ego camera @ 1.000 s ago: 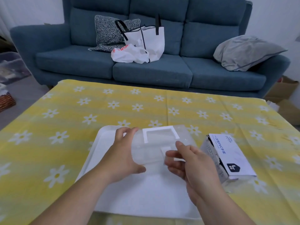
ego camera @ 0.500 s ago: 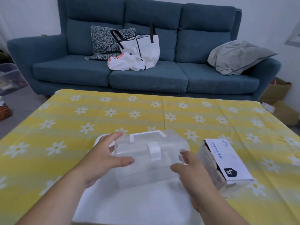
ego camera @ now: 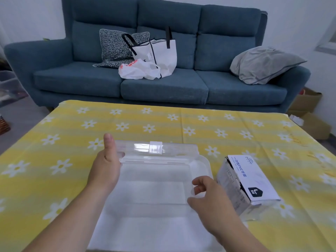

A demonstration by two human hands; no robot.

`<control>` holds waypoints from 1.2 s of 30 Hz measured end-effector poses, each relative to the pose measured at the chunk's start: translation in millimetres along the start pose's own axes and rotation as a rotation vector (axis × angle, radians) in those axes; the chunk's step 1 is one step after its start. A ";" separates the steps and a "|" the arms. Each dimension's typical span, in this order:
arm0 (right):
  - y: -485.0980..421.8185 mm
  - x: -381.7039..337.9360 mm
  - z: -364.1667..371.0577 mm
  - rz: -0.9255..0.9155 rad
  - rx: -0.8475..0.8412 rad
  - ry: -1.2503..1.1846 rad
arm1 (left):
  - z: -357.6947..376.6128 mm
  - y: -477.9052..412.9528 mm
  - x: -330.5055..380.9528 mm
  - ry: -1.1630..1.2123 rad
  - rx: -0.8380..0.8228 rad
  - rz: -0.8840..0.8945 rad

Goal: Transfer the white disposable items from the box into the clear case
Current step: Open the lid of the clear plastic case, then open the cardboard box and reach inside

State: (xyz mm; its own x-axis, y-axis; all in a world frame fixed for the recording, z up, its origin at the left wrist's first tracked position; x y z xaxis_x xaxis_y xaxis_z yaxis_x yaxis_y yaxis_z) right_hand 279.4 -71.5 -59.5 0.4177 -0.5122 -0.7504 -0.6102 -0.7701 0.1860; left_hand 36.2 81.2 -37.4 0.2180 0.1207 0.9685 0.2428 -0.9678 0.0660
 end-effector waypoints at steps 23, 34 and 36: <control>-22.1 5.6 -138.5 -0.136 0.565 0.189 | 57.2 23.5 67.9 -0.461 0.074 0.475; -34.8 45.5 -135.9 -0.026 0.238 0.043 | 180.3 147.6 56.0 -0.319 -0.681 0.717; -36.4 46.0 -141.8 -0.010 0.244 -0.109 | 184.1 153.9 53.4 -0.351 -0.705 0.755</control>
State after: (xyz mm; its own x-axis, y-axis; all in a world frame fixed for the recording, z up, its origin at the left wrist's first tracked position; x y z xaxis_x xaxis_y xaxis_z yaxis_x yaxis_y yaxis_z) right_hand 416.2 -120.9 -10.9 0.3577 -0.4507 -0.8179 -0.7563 -0.6536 0.0294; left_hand 259.2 -20.7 -19.7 0.3679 -0.6100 0.7018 -0.6390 -0.7142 -0.2858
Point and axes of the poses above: each hand's wrist, its own y-axis away from the middle knuckle, its own z-axis out of the palm, x = y × z, the point moved 8 cm from there along -y, towards the middle knuckle, and after that the axes turned 10 degrees about x, right-handed, at the moved point
